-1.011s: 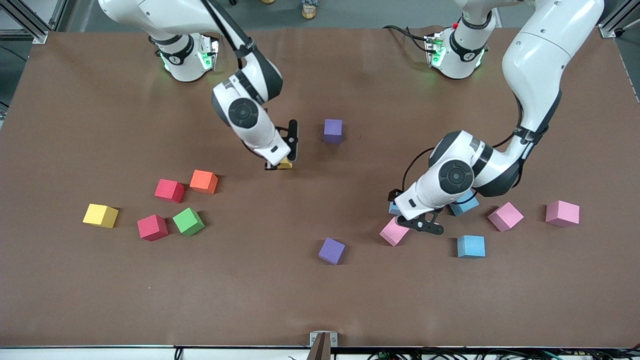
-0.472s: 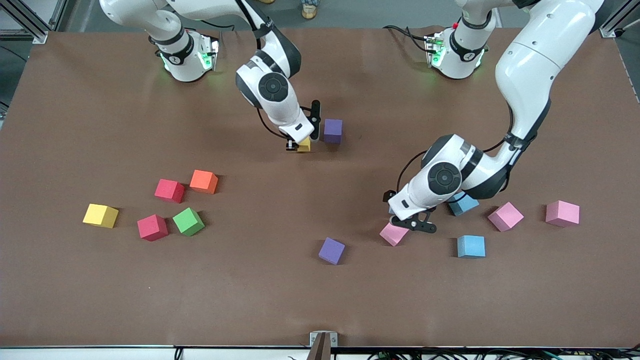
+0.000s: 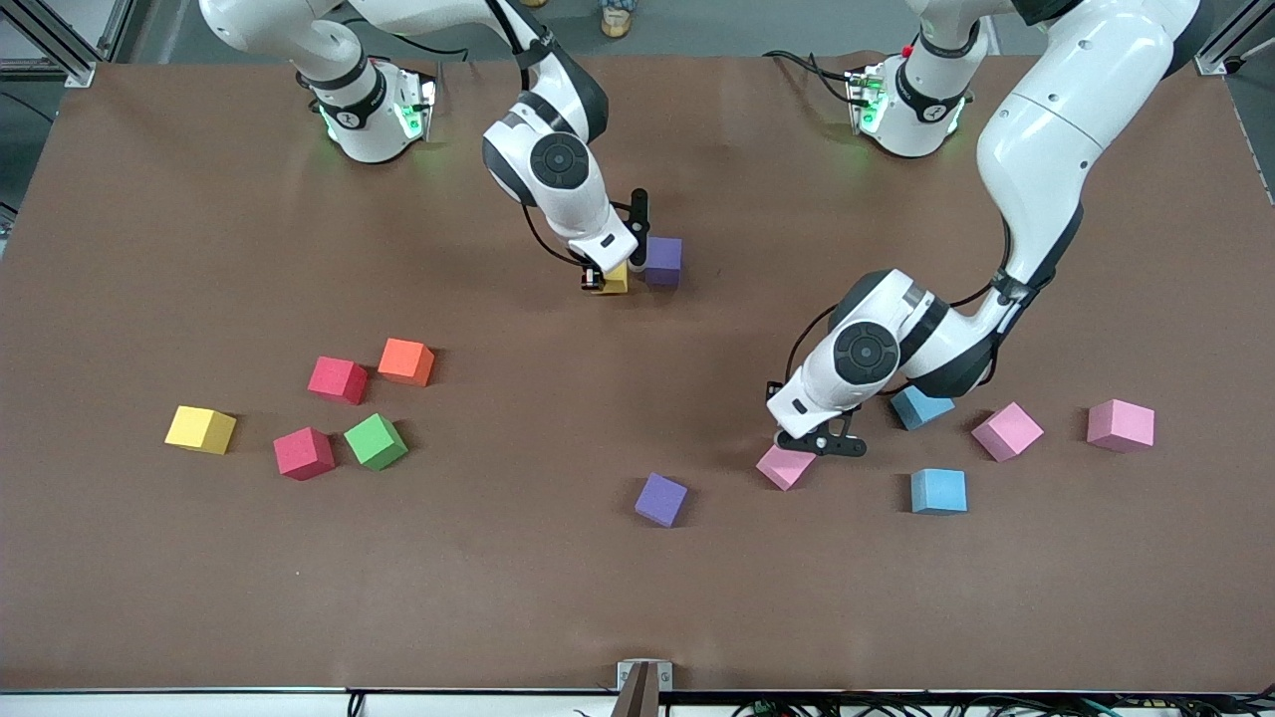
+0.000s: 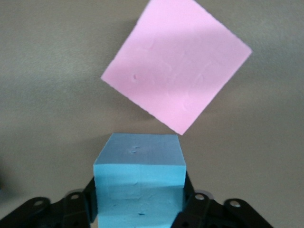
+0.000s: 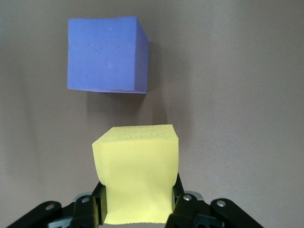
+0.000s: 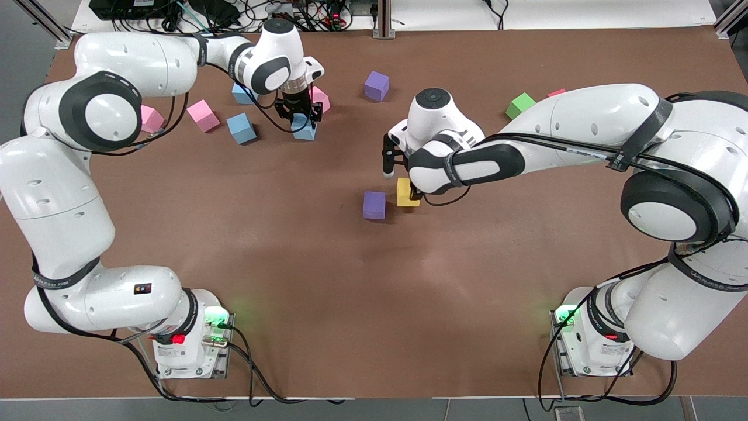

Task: Arrange 11 blocks into digit 3
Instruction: 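Grasp the light blue block with the left gripper while the right gripper withdraws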

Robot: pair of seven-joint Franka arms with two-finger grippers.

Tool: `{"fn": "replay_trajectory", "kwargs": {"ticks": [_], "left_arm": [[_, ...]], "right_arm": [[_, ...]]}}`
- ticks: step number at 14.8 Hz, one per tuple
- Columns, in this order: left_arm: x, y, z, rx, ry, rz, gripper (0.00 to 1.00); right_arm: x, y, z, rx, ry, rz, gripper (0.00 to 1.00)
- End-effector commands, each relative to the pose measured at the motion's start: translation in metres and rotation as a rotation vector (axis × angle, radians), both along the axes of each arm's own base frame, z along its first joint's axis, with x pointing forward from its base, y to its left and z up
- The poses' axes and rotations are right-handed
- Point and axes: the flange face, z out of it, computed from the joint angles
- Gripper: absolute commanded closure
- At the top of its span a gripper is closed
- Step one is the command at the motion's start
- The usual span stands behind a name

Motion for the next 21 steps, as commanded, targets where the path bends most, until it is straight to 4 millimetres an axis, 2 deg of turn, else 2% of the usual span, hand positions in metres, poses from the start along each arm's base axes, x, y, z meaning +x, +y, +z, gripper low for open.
{"fn": "replay_trajectory", "kwargs": {"ticks": [1, 2, 3, 4, 6, 9, 11, 19, 20, 21], "left_arm": [[-0.012, 0.002, 0.017, 0.087, 0.003, 0.124, 0.86], [-0.020, -0.012, 0.032, 0.111, -0.010, 0.157, 0.89], [-0.028, -0.017, 0.045, 0.145, -0.014, 0.188, 0.93], [-0.034, -0.021, 0.053, 0.164, -0.003, 0.224, 0.93], [-0.060, -0.042, 0.060, 0.196, -0.011, 0.378, 0.93], [-0.097, -0.068, 0.055, 0.234, -0.017, 0.635, 0.92], [-0.114, -0.080, 0.052, 0.254, -0.021, 0.764, 0.92], [-0.159, -0.116, 0.040, 0.168, -0.031, 1.370, 0.92], [-0.164, -0.120, 0.040, 0.137, -0.023, 1.417, 0.92], [-0.169, -0.120, 0.037, 0.131, -0.021, 1.449, 0.92]], "right_arm": [[-0.014, 0.006, -0.010, -0.018, -0.002, -0.024, 0.72], [-0.015, 0.006, -0.013, -0.021, 0.000, -0.028, 0.72], [-0.017, 0.008, -0.017, -0.029, 0.000, -0.023, 0.72], [-0.018, 0.011, -0.020, -0.030, 0.001, -0.016, 0.72], [-0.019, 0.019, -0.025, -0.029, -0.002, -0.023, 0.71], [-0.024, 0.029, -0.028, -0.032, -0.006, -0.029, 0.71], [-0.025, 0.032, -0.030, -0.023, -0.014, -0.031, 0.70], [-0.025, 0.039, -0.033, -0.008, -0.030, -0.022, 0.67], [-0.025, 0.039, -0.035, -0.002, -0.035, -0.023, 0.64], [-0.025, 0.040, -0.035, 0.005, -0.043, -0.021, 0.53]]}}
